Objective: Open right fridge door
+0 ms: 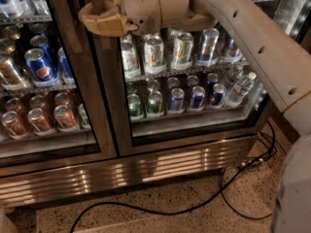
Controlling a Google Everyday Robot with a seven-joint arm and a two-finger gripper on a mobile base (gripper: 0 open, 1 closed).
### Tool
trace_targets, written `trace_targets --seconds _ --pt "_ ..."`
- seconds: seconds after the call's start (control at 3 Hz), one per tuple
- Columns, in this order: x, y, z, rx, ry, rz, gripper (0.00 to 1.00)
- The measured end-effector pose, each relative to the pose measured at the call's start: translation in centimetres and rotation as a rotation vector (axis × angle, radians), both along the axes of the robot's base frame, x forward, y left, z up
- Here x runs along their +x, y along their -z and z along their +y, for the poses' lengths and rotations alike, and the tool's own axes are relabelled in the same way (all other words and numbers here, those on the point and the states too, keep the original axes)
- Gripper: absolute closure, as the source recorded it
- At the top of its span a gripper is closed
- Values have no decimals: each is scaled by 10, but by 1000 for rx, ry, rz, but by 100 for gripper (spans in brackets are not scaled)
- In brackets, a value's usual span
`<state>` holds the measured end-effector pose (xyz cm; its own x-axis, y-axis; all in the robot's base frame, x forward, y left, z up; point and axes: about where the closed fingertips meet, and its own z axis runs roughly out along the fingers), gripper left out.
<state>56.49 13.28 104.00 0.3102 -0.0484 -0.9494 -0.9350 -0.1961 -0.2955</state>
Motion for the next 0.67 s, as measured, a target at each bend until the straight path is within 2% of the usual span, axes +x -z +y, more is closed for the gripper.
trace_targets --seconds 0.67 --pt "-4 -5 2 -6 7 5 100"
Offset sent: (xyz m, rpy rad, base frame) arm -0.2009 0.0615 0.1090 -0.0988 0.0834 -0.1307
